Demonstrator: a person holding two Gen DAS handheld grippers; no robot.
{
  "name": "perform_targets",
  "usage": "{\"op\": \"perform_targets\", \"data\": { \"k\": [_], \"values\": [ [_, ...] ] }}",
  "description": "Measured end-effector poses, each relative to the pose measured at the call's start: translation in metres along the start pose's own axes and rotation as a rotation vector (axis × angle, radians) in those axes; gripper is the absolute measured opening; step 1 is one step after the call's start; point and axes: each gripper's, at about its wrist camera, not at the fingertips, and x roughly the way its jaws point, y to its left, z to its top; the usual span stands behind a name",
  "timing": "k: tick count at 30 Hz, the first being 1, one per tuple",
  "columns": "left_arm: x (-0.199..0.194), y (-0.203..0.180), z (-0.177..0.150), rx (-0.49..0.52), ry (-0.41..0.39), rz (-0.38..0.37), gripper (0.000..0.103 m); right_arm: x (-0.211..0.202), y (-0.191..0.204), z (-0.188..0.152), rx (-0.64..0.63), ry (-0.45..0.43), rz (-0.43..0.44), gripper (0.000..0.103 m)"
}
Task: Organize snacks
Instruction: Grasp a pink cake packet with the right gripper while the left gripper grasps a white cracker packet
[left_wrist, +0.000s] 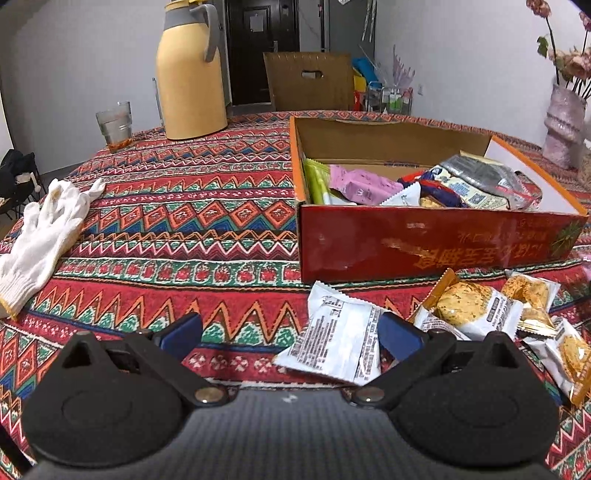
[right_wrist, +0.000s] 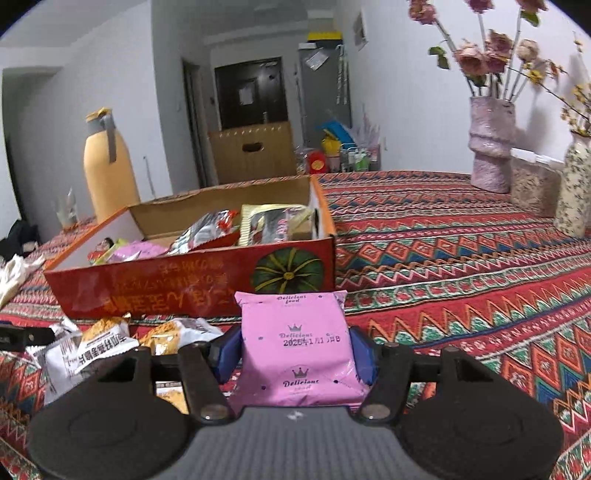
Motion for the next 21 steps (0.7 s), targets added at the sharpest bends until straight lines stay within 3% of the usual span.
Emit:
{"op": "perform_targets", "data": {
  "k": [7, 11, 13, 17, 21],
  "values": [
    [0.01, -0.008, 0.001, 0.018, 0.022, 0.003, 0.102, -0.003, -0.007, -0.005, 0.033, -0.005, -0.001, 0.061],
    [0.013, -0.009, 0.001, 0.017, 0.03, -0.011, 0.095, -0.003, -0.006, -0.007, 0.04, -0.003, 0.009, 0.061],
    [0.013, -0.012, 0.0, 0.031, 0.032, -0.023, 0.086, -0.003, -0.005, -0.008, 0.042, -0.003, 0.014, 0.061],
    [0.011, -0.015, -0.001, 0.041, 0.026, -0.071, 0.048, -0.003, -0.004, -0.009, 0.046, 0.0, 0.023, 0.061],
    [0.009, -0.017, -0.002, 0.046, 0.019, -0.073, 0.047, -0.005, -0.003, -0.009, 0.048, -0.001, 0.029, 0.061]
  ]
}}
